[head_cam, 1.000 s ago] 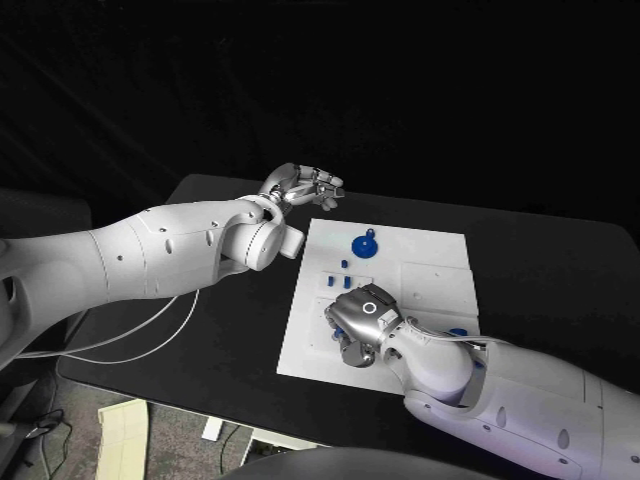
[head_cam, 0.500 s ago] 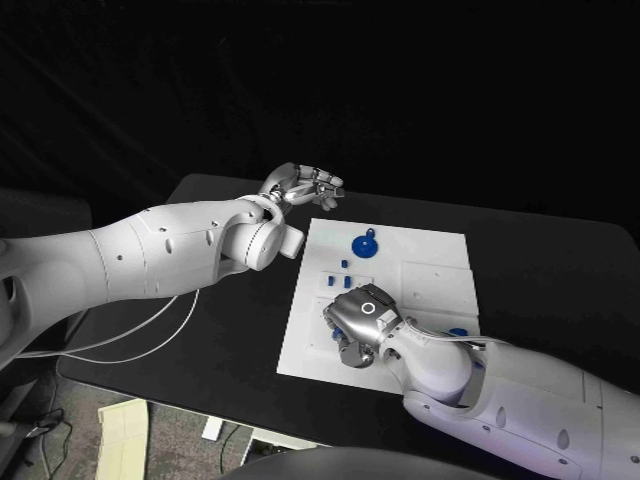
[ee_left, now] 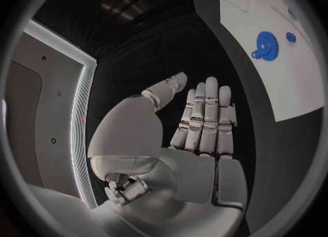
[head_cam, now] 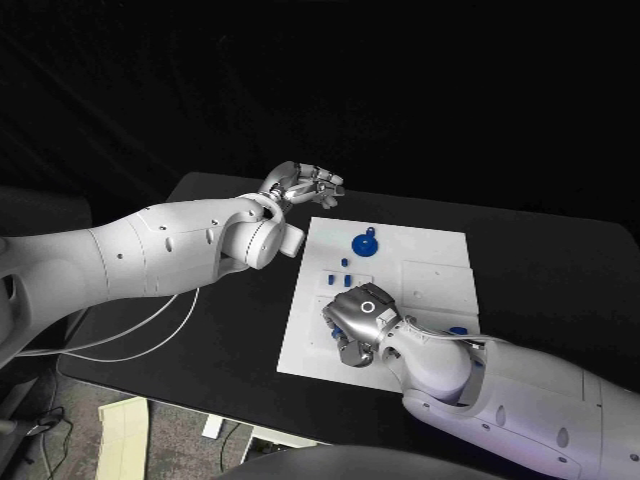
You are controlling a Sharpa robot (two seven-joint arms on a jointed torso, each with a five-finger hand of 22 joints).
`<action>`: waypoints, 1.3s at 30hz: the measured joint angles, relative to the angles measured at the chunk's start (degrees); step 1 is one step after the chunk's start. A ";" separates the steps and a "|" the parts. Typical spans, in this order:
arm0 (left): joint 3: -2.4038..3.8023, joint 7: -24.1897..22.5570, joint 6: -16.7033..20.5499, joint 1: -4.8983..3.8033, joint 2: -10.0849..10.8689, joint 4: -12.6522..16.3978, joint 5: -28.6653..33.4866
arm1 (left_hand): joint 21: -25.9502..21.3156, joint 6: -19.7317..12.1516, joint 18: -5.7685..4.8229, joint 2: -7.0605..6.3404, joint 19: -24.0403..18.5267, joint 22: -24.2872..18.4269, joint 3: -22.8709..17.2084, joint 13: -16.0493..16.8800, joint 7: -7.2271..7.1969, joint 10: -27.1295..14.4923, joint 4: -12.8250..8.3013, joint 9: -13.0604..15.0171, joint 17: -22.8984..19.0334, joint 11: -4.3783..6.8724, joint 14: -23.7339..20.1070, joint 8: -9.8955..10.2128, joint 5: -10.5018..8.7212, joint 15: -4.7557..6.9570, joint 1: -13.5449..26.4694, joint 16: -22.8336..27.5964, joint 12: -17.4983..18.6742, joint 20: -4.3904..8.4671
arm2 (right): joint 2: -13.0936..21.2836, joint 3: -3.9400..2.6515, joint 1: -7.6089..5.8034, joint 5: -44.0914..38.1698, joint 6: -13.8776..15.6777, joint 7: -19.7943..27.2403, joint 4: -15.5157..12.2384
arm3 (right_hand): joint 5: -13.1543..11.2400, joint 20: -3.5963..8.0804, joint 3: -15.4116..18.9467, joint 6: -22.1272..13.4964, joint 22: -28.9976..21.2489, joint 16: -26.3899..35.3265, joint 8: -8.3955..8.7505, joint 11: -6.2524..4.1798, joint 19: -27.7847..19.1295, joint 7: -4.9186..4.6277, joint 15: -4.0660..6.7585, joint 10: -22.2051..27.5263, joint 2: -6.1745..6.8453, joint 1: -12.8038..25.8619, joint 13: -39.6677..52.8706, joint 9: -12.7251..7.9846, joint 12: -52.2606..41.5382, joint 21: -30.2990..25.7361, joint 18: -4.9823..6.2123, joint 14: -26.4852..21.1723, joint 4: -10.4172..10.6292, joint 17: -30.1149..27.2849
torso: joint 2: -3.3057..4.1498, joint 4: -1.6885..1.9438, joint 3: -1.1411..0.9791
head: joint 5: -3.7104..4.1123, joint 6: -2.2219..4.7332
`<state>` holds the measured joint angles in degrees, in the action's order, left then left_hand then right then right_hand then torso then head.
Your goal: Assemble the parts on the task board
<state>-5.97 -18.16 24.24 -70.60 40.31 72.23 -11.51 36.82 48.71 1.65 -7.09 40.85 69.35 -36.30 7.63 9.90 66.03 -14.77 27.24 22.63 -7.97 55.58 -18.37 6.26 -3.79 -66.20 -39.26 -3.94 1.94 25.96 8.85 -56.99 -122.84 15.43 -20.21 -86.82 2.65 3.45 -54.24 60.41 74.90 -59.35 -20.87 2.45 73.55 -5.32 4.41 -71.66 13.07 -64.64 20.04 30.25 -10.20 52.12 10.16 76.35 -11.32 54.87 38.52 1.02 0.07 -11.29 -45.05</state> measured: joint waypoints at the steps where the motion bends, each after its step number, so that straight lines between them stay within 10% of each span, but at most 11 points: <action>1: 0.00 0.00 0.00 0.00 0.00 0.00 0.00 | 0.00 0.00 0.00 0.00 0.00 0.00 0.00 0.00 0.00 0.00 0.00 0.00 0.00 0.00 0.00 0.00 0.00 0.00 0.00 0.00 0.00 0.00 | -0.02 0.00 0.00 0.03 -0.04 0.02 0.01 | 0.00 0.00 0.00 0.00 0.00 0.00 0.00 0.00 0.00 0.00 0.00 0.00 0.00 0.00 0.00 0.00 0.00 0.00 0.00 0.00 0.00 0.00 | 0.00 0.00 0.00 | -0.01 -0.02; 39: 0.00 0.04 0.00 -0.01 -0.01 0.03 -0.14 | -0.22 0.00 -0.07 0.00 0.00 0.09 0.00 -0.04 0.00 0.00 0.00 -0.04 0.22 0.00 0.21 0.00 0.00 -0.21 0.00 0.00 0.00 0.00 | -1.33 0.12 -0.04 0.12 -2.79 -0.28 1.06 | 0.01 0.23 0.09 0.10 0.03 -0.23 0.13 -0.01 0.01 -0.14 0.10 -0.01 -0.10 -0.10 0.81 0.36 -0.15 0.01 0.00 0.09 -0.08 -0.12 | 0.00 0.03 0.02 | 0.01 -0.29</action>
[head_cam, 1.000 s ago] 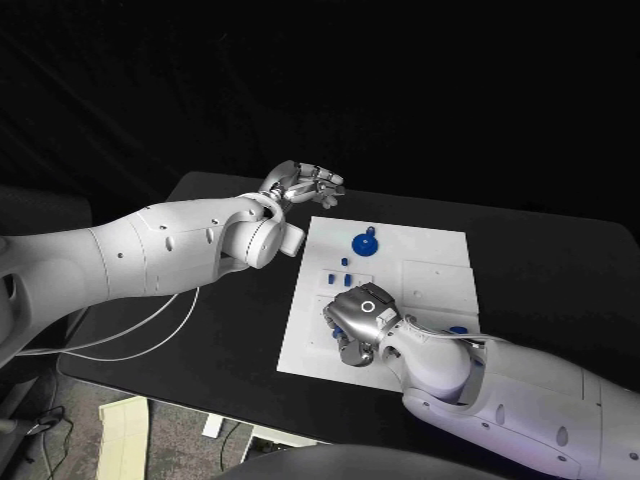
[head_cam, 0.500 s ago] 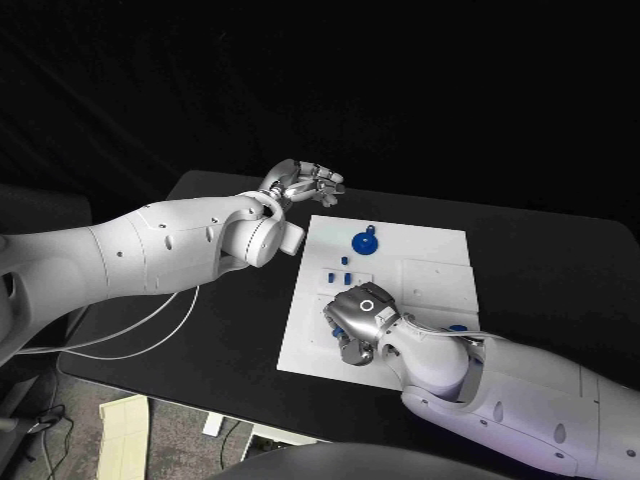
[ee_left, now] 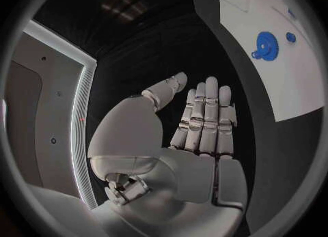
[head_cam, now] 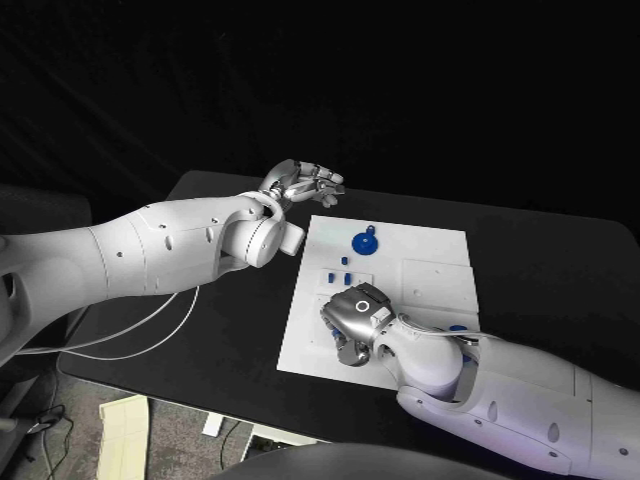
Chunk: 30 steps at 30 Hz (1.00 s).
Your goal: Assemble the parts on the task board
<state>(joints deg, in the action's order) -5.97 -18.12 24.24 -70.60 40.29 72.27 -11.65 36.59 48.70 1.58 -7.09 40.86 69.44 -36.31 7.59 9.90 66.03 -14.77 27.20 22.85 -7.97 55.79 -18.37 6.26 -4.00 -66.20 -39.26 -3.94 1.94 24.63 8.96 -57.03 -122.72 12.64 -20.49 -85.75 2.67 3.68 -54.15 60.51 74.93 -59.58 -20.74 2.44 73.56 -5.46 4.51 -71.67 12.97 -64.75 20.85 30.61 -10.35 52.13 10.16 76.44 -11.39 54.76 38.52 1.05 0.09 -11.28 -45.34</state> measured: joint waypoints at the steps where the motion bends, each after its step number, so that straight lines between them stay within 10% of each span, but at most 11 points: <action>1: 0.00 0.00 0.00 0.00 0.01 0.00 0.00 | 0.00 0.00 0.00 0.00 0.00 0.00 0.00 0.00 0.00 0.00 0.00 0.00 0.03 0.00 0.00 0.00 0.00 0.00 0.00 0.00 0.00 0.00 | 0.00 0.00 0.00 0.12 0.05 0.01 0.02 | 0.01 0.00 0.00 0.00 0.00 0.00 0.00 0.00 0.00 0.00 0.00 0.00 0.00 0.00 0.04 0.00 0.00 0.00 0.00 0.00 0.00 0.00 | 0.00 0.00 0.00 | 0.00 0.01; 14: 0.00 0.03 0.00 -0.03 0.07 0.03 -0.03 | 0.00 0.00 -0.03 0.00 0.00 0.04 0.00 0.00 0.00 0.00 0.00 -0.05 0.11 0.00 0.00 0.00 0.00 0.00 0.00 0.22 0.00 0.00 | 0.14 0.05 -0.01 2.86 1.18 1.24 0.41 | 1.11 -0.30 4.00 -4.60 -0.01 0.00 2.81 1.44 -0.30 -2.32 -1.54 1.67 3.87 2.38 -0.66 -0.98 3.51 0.00 -0.04 -0.90 -0.01 -0.80 | -0.02 -0.04 0.01 | -0.16 -0.13; 30: 0.00 0.08 0.00 -0.06 0.08 0.03 -0.06 | 0.00 -0.20 -0.26 0.00 0.00 0.09 0.00 0.01 -0.20 0.00 0.00 -0.04 0.17 0.00 0.20 0.00 0.00 0.21 0.00 0.22 0.00 0.00 | 0.76 0.05 -0.05 4.39 4.45 1.72 0.34 | 0.88 -0.41 5.45 -6.15 -0.02 0.00 3.70 1.86 -0.42 -3.05 -2.07 3.09 3.93 2.44 -1.28 -1.51 4.60 0.00 -0.06 -1.00 -1.02 -1.00 | -0.01 -0.08 -0.07 | -0.14 0.04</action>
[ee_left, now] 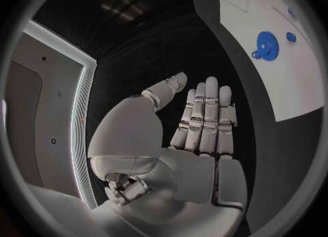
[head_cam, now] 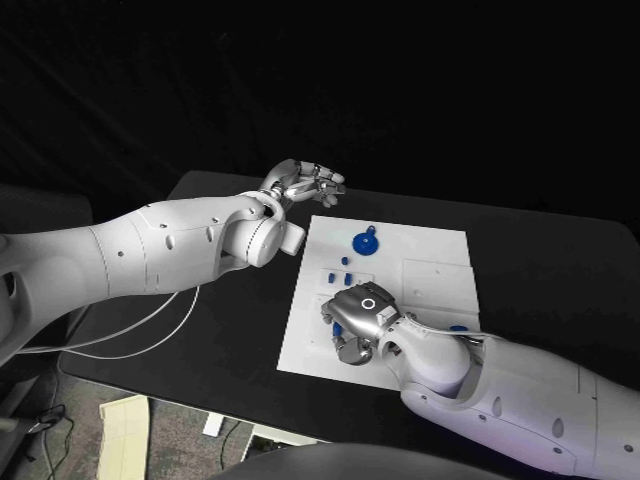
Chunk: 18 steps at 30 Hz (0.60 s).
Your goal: Assemble the parts on the task board
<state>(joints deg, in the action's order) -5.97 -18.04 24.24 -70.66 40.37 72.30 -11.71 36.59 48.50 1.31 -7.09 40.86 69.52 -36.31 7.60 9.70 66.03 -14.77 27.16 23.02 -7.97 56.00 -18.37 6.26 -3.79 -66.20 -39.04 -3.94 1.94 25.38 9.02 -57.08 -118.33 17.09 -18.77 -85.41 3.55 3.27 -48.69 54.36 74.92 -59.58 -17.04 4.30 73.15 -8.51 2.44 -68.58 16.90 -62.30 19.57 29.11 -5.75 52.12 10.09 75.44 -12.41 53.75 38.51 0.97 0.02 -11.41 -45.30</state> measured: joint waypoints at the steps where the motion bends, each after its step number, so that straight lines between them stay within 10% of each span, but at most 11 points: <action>1: 0.00 0.00 0.00 0.00 0.01 0.00 0.00 | 0.00 0.00 0.00 0.00 0.00 0.00 0.00 0.00 0.00 0.00 0.00 0.00 0.00 0.00 0.00 0.00 0.00 0.00 0.00 0.00 0.00 0.00 | 0.14 0.00 -0.01 0.09 0.31 0.02 -0.06 | 0.00 0.00 0.17 -0.13 0.00 0.00 0.09 0.21 0.00 -0.12 -0.01 0.21 0.08 0.08 -0.04 -0.06 0.11 -0.14 0.00 0.00 -0.17 0.00 | 0.00 0.01 0.00 | 0.02 0.03; 11: -0.01 0.05 0.00 0.00 0.28 -0.09 -0.01 | 0.00 0.00 0.00 0.00 0.00 -0.01 0.00 -0.05 0.00 0.00 0.00 -0.05 0.05 0.00 0.00 0.00 0.00 0.00 0.00 0.00 0.00 0.00 | 3.92 -0.13 -0.84 3.33 5.59 1.75 -3.54 | -0.24 -0.12 7.88 -4.52 0.00 0.00 1.98 1.66 -0.75 0.62 -1.59 4.95 0.46 5.21 -2.04 -1.05 1.99 -0.88 0.00 -0.77 -3.89 -0.27 | 0.00 0.01 0.00 | 0.19 0.31; 18: -0.04 0.06 0.00 0.00 0.34 -0.70 -0.02 | 0.00 0.00 -0.01 0.00 0.00 0.04 0.00 -0.04 0.00 0.00 0.00 -0.05 0.10 0.00 0.00 0.00 0.00 0.00 0.00 0.00 0.00 0.00 | 9.10 -2.67 -3.14 9.99 7.87 4.13 -8.34 | -0.23 0.08 14.56 -6.94 -0.01 0.00 2.43 1.96 -1.35 0.84 -2.05 6.04 0.41 8.08 -3.21 -1.31 1.99 -1.54 0.00 -1.25 -3.95 -0.46 | -0.09 -0.10 -0.01 | 0.74 0.94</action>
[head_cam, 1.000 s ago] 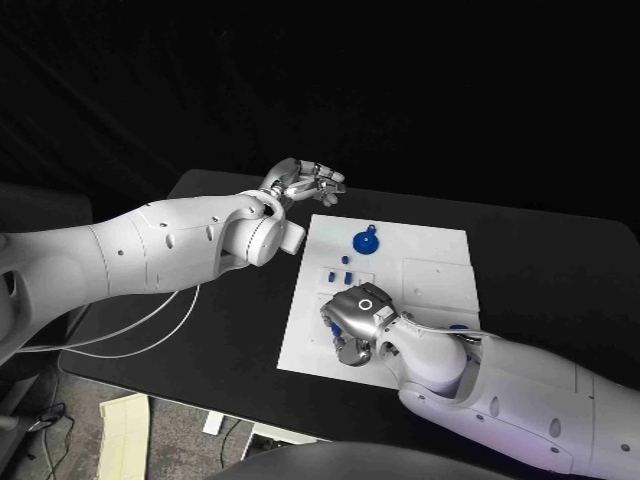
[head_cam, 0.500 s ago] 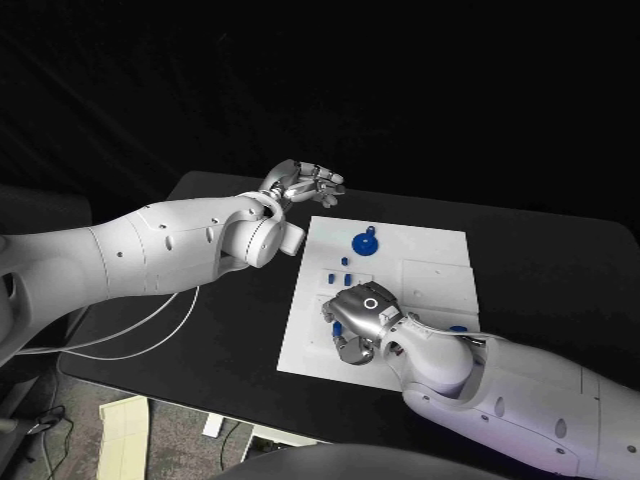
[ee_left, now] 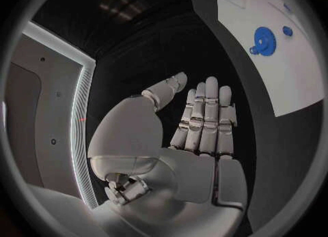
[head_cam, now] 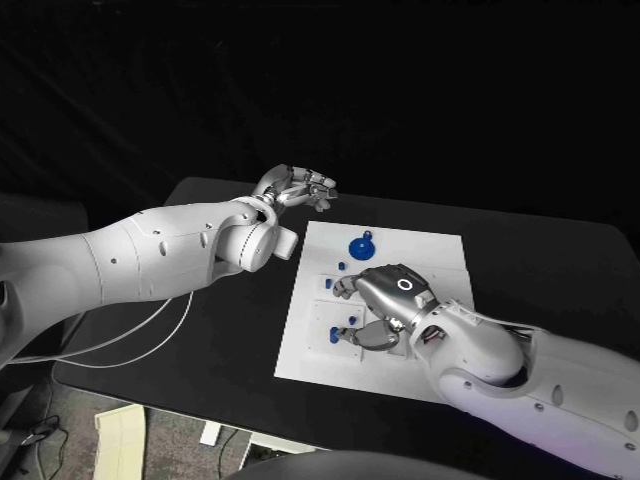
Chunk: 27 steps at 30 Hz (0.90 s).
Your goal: Assemble the parts on the task board
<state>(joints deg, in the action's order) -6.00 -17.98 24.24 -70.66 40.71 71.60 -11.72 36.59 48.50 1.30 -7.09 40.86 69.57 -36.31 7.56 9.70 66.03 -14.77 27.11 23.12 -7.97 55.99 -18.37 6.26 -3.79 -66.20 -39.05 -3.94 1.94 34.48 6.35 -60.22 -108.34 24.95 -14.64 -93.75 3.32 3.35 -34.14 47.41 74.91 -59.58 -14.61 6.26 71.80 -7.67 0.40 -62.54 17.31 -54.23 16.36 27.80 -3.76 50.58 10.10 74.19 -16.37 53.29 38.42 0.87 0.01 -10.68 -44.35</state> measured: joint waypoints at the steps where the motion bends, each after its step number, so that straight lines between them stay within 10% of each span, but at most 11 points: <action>1: 0.00 0.00 0.00 0.00 -0.04 -0.07 0.00 | 0.00 0.00 0.00 0.00 0.00 0.00 0.00 0.00 0.00 0.00 0.00 0.00 0.00 0.00 0.00 0.00 0.00 0.00 0.00 0.00 0.00 0.00 | 1.07 -0.87 -0.15 1.43 0.35 0.47 -0.69 | 0.00 -0.01 0.40 -0.01 0.00 0.00 0.00 0.00 -0.01 0.00 0.00 0.00 0.01 0.58 -0.03 0.00 -0.09 0.00 -0.01 0.00 0.27 -0.01 | -0.03 -0.02 0.00 | 0.21 0.20; 8: -0.06 0.01 -0.06 0.02 -0.19 -0.76 -0.01 | -0.22 0.00 0.00 0.00 0.00 0.04 0.06 -0.06 0.00 0.00 0.06 -0.05 0.09 0.00 0.00 0.00 0.00 0.00 0.00 0.23 0.00 0.00 | 6.77 -5.35 -1.96 12.17 1.13 2.54 -1.75 | -0.22 0.44 -1.47 2.24 0.00 -0.45 -1.48 -1.92 1.09 -1.98 1.61 -5.64 -0.48 -1.27 1.12 0.49 -4.05 -0.32 -0.56 0.78 3.85 -0.35 | -0.25 -0.21 -0.03 | 1.82 1.60; 16: -0.18 -0.03 -0.34 0.04 -0.28 -1.14 0.08 | -0.22 0.00 0.00 0.00 0.00 0.21 0.37 -0.05 0.00 0.00 0.37 -0.13 0.40 0.00 0.00 0.00 -0.32 0.00 0.00 0.23 0.00 0.00 | 11.54 -5.47 -6.04 26.30 -3.89 2.72 1.59 | -0.22 0.47 -1.16 4.09 0.00 -0.88 -2.19 -3.22 1.72 0.21 3.93 -7.94 -0.57 -2.81 13.08 1.15 -17.99 0.01 -0.83 1.83 7.43 -0.41 | -0.80 -0.71 -0.16 | 3.80 2.64; 20: -0.25 -0.05 -0.53 0.05 -0.19 -0.88 0.11 | -0.22 -0.20 0.00 0.00 0.00 0.22 0.51 -0.11 0.21 0.00 0.51 -0.19 0.48 0.00 0.00 0.00 -0.32 0.00 0.00 0.45 0.00 0.00 | 12.47 -5.40 -6.22 30.92 -8.72 0.67 2.11 | -0.22 1.17 -0.27 4.21 0.00 -2.73 -2.48 -5.78 2.40 0.93 5.45 -4.18 -1.20 -2.18 36.69 2.11 -40.36 0.79 -0.25 1.75 9.78 0.54 | -1.07 -0.93 -0.25 | 4.56 2.72; 27: -0.45 -0.07 -1.04 0.11 0.30 -0.19 0.14 | -0.31 -0.20 -0.01 -0.11 0.00 0.36 0.83 -0.11 0.20 0.00 0.83 -0.26 0.71 0.00 0.00 0.00 -0.32 0.00 0.67 0.45 0.00 0.00 | 15.28 -5.28 -6.18 37.00 -16.98 -6.46 1.92 | -0.22 1.89 -2.03 6.46 -0.01 -7.36 -4.05 -6.67 3.12 1.88 5.99 -3.60 -3.15 -0.23 47.90 4.24 -52.76 3.53 0.10 1.83 13.72 4.35 | -1.29 -1.20 -0.48 | 5.69 2.51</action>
<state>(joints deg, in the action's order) -6.45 -18.05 23.20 -70.56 41.01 71.41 -11.58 36.28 48.30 1.30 -7.20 40.86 69.92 -35.47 7.45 9.91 66.03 -13.94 26.85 23.82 -7.97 55.99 -18.37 5.94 -3.79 -65.53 -38.60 -3.94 1.94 49.76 1.06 -66.40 -71.34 7.97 -21.10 -91.83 3.10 5.24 -36.16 53.87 74.90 -66.94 -18.65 -0.42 74.92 -5.79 6.38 -66.14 14.16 -54.46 64.26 32.04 -56.51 54.11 10.20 76.02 -2.65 57.64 37.13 -0.33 -0.47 -4.99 -41.84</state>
